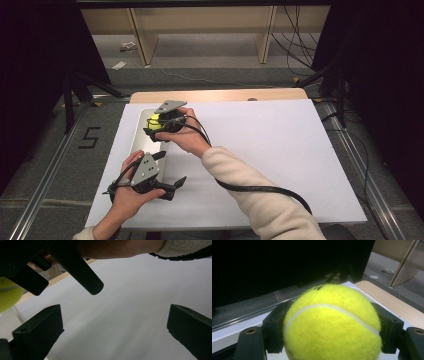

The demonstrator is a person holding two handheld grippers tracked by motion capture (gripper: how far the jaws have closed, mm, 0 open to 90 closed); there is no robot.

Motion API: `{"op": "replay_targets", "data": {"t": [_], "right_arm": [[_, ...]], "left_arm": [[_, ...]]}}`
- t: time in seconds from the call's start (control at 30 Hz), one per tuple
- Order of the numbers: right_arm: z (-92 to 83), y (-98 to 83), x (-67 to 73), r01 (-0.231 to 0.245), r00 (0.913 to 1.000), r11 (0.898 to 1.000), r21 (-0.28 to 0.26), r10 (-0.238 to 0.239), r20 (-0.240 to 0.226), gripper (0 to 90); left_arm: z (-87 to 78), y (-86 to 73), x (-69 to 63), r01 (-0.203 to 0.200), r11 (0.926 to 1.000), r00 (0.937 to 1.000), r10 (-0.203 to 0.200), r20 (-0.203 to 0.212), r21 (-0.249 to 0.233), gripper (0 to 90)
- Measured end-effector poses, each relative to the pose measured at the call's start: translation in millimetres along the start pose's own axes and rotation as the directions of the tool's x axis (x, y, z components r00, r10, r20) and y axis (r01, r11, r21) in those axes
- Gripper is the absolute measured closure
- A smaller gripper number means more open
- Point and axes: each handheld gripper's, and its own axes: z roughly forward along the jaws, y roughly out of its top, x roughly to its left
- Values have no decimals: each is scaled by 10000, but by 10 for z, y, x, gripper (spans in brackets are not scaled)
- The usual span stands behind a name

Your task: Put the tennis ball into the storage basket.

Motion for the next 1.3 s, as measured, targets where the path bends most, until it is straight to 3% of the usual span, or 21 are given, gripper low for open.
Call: {"op": "replay_targets", "data": {"t": [1.3], "right_arm": [[104, 24, 50, 69, 9994, 10000, 71, -66, -326, 265]], "left_arm": [[4, -2, -8, -17, 10000, 10000, 17, 24, 42, 0]]}}
